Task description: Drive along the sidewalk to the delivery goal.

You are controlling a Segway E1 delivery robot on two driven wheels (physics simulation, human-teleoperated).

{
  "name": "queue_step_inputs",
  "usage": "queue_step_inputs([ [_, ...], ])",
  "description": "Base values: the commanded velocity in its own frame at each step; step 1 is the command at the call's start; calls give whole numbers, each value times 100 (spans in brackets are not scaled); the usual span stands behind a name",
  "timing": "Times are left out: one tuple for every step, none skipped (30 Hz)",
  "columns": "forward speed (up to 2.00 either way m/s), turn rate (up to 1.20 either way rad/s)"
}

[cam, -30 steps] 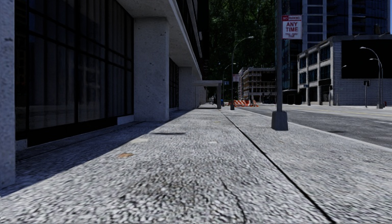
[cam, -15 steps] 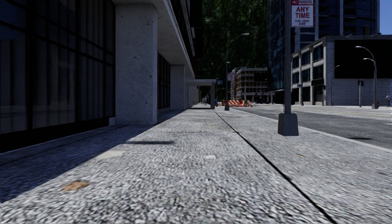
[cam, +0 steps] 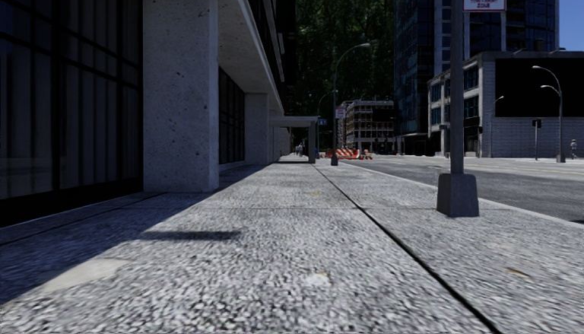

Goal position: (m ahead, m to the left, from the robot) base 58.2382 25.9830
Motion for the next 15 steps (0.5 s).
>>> queue_step_inputs([
  [200, 0],
  [200, 0],
  [200, 0],
  [200, 0],
  [200, 0],
  [200, 0],
  [200, 0],
  [200, 0],
  [200, 0],
  [200, 0],
  [200, 0],
  [200, 0],
  [200, 0],
  [200, 0],
  [200, 0],
])
